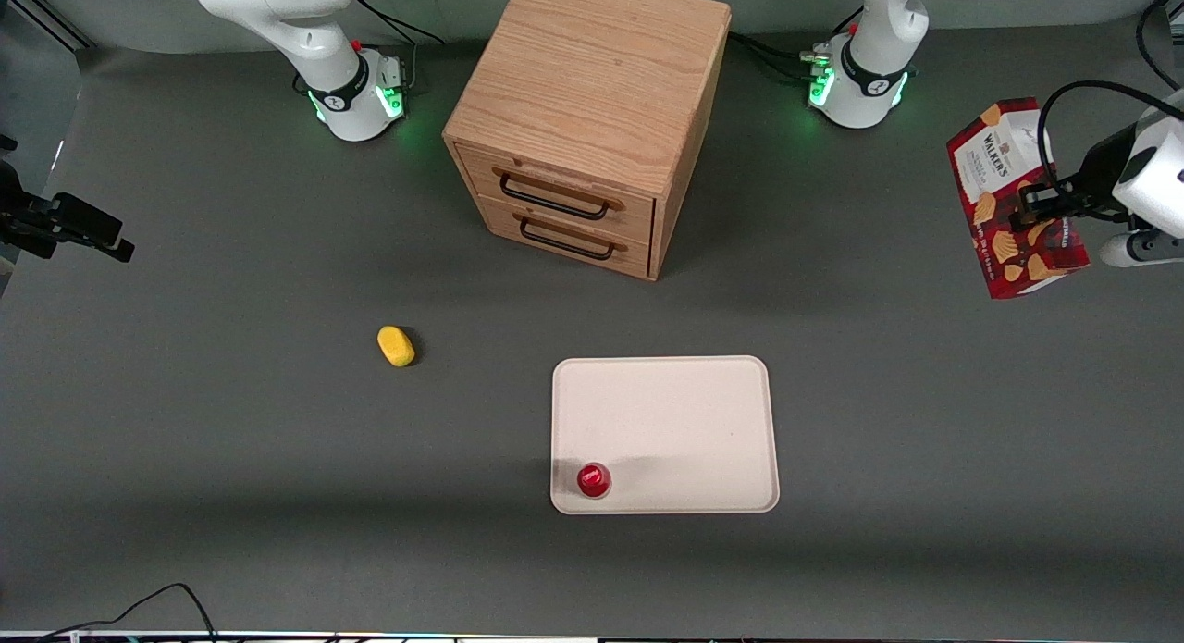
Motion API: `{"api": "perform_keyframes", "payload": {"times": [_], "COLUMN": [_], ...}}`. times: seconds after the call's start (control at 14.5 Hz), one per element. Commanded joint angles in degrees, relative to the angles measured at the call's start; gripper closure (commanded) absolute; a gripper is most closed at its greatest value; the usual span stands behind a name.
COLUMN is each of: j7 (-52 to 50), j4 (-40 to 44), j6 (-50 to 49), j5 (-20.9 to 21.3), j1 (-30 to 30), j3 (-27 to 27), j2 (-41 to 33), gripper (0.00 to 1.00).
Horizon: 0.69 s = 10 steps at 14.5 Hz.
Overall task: Place red cookie box on tray
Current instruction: 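Lift the shortbread box up off the table with the left gripper, then carry the held box over the white tray with the left gripper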
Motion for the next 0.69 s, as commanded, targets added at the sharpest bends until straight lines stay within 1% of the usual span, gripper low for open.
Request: {"api": "perform_keyframes", "payload": {"times": [0.0, 0.14, 0.28, 0.41, 0.62], "j7": [-6.65, -15.68, -27.79, -37.48, -48.82], "j4": [3.98, 5.20, 5.82, 6.61, 7.84], "j6": [-0.01, 4.72, 11.74, 20.35, 31.43], "j5": [0.63, 0.36, 0.98, 1.76, 8.78], "j1": [-0.97, -1.32, -1.41, -2.11, -5.27], "j3": [-2.92, -7.65, -13.36, -16.37, -17.26], "j2": [5.39, 8.98, 13.90, 19.96, 28.57], "gripper": [1.00, 1.00, 1.00, 1.00, 1.00]}}
